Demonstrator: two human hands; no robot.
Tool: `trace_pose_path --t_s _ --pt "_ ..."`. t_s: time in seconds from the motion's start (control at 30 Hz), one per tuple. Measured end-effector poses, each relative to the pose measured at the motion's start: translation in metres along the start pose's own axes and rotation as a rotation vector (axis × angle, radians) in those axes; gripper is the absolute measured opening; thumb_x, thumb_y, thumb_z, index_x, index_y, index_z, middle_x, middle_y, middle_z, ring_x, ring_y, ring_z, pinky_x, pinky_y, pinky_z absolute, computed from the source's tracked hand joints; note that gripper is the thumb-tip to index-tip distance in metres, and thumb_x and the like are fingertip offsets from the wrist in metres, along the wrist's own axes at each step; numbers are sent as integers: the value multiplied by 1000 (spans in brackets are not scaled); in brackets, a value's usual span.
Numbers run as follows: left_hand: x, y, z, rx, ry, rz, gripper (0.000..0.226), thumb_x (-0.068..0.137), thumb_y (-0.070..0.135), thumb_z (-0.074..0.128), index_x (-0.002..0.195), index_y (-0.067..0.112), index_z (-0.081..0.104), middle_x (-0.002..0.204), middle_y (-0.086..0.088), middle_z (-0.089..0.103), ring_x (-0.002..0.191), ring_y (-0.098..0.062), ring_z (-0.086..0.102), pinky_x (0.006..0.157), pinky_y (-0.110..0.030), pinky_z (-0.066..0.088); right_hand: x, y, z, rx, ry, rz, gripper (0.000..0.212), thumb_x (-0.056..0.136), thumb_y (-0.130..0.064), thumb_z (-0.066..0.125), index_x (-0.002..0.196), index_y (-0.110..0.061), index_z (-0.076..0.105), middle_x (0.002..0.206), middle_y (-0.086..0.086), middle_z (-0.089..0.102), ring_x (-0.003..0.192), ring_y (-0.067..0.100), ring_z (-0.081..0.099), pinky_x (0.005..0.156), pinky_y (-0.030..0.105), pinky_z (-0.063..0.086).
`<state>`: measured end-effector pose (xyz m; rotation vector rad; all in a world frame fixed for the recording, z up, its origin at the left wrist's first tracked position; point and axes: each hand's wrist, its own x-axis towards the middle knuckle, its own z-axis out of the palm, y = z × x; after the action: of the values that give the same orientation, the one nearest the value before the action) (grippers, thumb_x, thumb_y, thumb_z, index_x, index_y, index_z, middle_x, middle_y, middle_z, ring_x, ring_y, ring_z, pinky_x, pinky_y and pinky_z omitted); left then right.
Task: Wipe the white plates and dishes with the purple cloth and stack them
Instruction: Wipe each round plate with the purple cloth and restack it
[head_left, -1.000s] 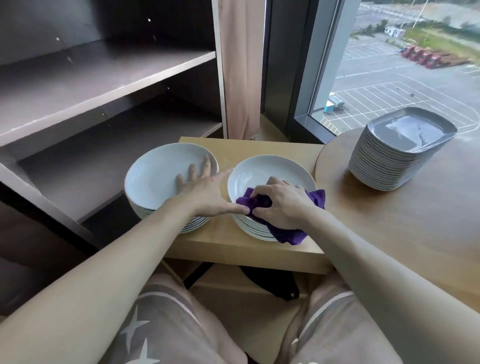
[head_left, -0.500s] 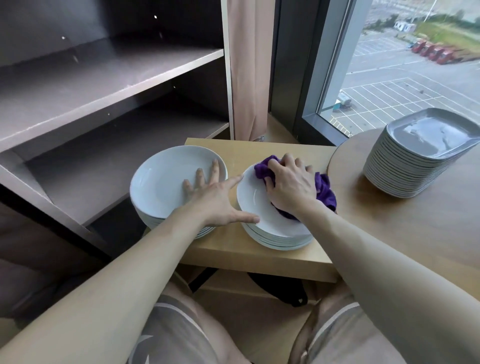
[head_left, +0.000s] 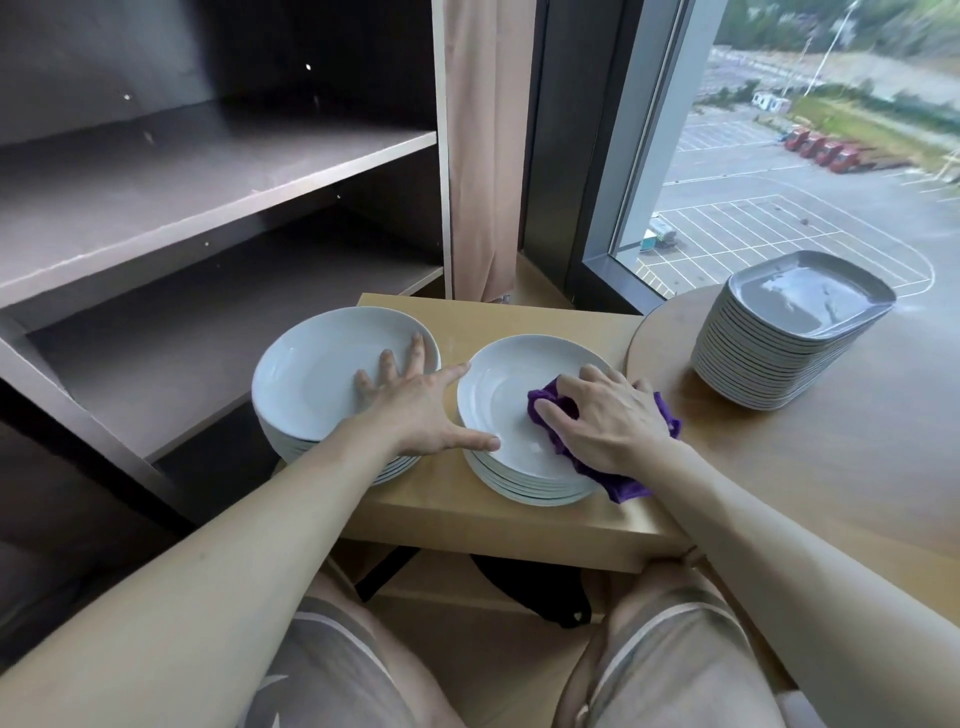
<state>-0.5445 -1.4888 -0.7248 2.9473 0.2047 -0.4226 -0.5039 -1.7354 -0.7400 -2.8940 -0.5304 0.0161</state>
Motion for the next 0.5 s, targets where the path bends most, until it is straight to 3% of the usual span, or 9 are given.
trace_pose_path --t_s 0.07,0.2,0.33,0.5 --pt "0 0 0 1 3 2 126 48 103 56 155 60 5 169 -4 -24 155 -43 -11 119 -69 3 -5 -6 -2 49 -29 -17 46 95 -66 20 82 -35 51 90 -11 48 97 22 49 87 44 33" --pt "2 0 0 13 -16 7 136 37 107 53 154 60 1 168 -4 -26 155 -44 -12 118 -69 3 -4 -24 3 77 -72 -109 28 97 -52 38 77 -35 50 91 -12 49 96 21 52 86 44 35" --pt "1 0 0 24 -18 8 140 36 103 62 155 60 1 168 -4 -26 154 -44 -13 118 -68 3 4 -42 14 192 -58 -164 23 90 -55 43 92 -38 59 99 -12 53 98 20 52 88 44 38" --pt "3 0 0 10 -17 22 138 40 101 64 155 59 2 168 -4 -28 154 -45 -15 118 -69 0 27 -47 28 152 62 -185 37 89 -66 41 107 -40 59 104 -11 53 97 16 50 85 39 35"
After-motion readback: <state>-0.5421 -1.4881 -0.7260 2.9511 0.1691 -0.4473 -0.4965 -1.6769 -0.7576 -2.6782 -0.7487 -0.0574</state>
